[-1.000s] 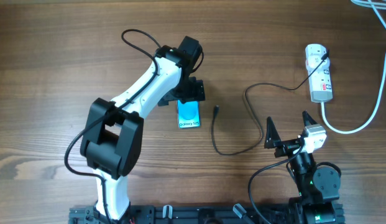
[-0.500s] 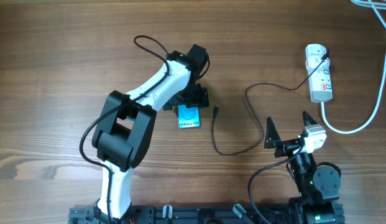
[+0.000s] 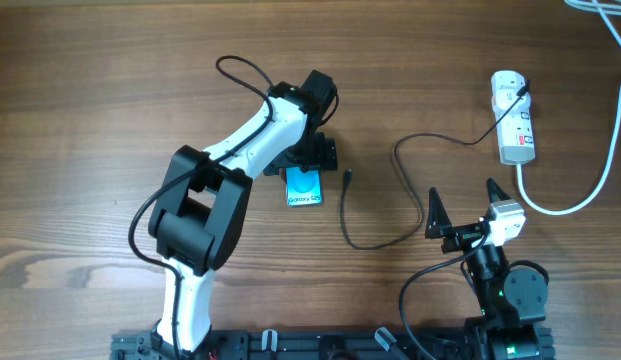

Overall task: Plug charger to phone and switch on socket
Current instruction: 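Lower the left gripper and close it on the phone's top edge, then lift the phone upright with the left gripper, bottom edge facing right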

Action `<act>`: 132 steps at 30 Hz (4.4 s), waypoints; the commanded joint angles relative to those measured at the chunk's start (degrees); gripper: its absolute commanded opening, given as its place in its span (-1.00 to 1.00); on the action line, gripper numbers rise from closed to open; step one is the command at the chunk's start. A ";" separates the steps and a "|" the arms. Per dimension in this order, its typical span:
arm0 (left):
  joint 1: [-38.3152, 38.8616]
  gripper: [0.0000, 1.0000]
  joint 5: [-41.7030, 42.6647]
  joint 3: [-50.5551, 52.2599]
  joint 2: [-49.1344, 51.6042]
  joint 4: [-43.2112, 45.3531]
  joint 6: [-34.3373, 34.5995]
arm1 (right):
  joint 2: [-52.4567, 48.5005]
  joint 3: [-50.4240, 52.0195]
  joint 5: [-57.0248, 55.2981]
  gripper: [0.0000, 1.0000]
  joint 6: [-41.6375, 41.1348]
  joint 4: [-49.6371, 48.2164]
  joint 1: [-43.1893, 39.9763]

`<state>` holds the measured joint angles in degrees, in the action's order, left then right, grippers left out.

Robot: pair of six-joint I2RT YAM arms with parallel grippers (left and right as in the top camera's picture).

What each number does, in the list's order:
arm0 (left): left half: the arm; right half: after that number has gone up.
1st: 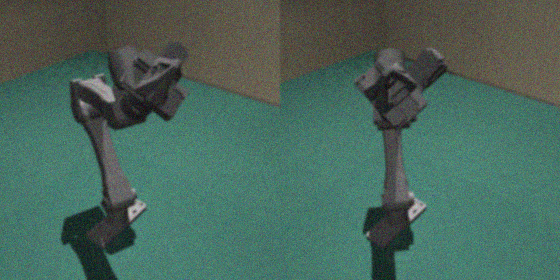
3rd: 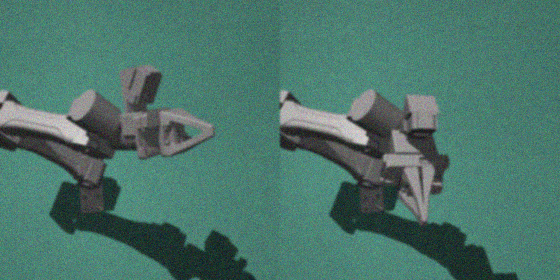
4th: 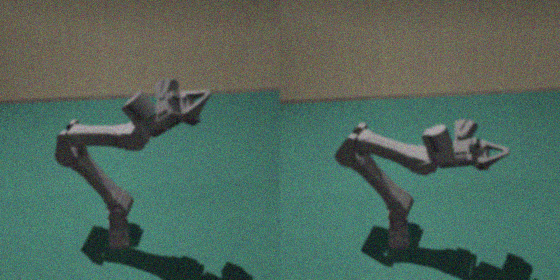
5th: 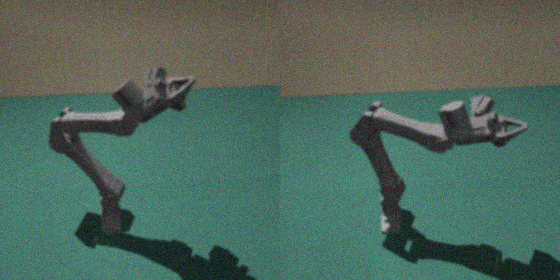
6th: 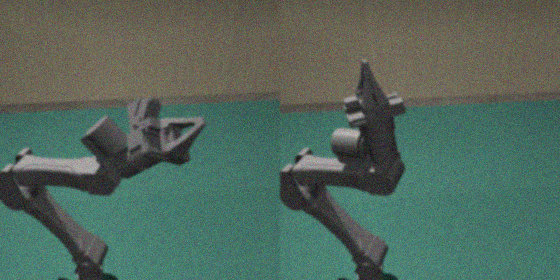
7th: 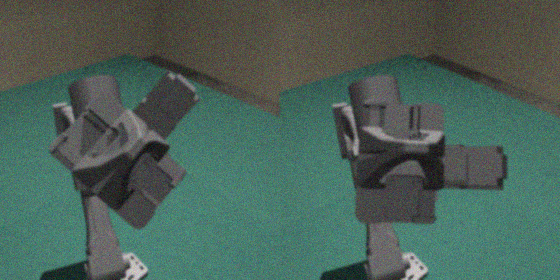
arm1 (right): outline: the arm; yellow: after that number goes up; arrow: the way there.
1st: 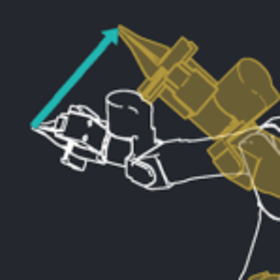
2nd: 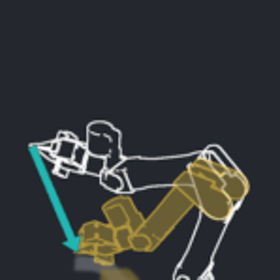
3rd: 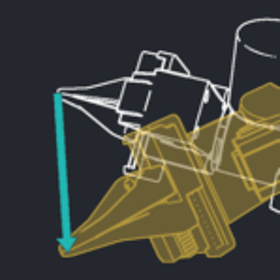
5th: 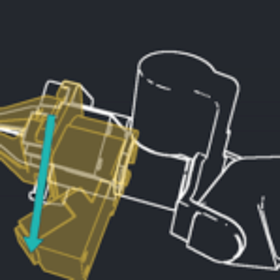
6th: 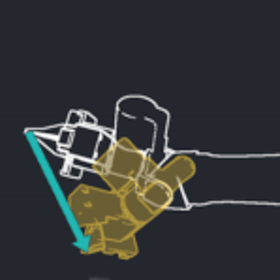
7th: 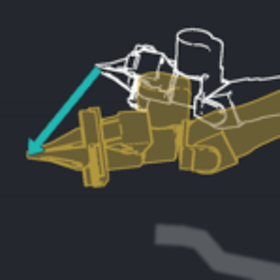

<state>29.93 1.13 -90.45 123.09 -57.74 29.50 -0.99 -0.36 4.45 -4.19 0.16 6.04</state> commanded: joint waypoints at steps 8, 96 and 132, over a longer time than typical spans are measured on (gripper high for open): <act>-0.70 1.00 -0.57 0.48 4.15 0.42 0.57 | 0.57 0.07 -0.74 1.00 0.79 -0.20 -0.28; 0.55 0.45 -1.20 0.42 4.04 0.96 2.71 | 0.57 0.07 -0.74 0.99 0.79 -0.20 -0.28; -10.88 0.28 73.99 -14.67 -12.57 -21.59 -5.29 | 0.57 0.07 -0.76 1.00 0.79 -0.20 -0.28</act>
<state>21.76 55.40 -103.74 113.01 -79.31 25.78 -0.99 -0.36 4.45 -4.19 0.16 6.04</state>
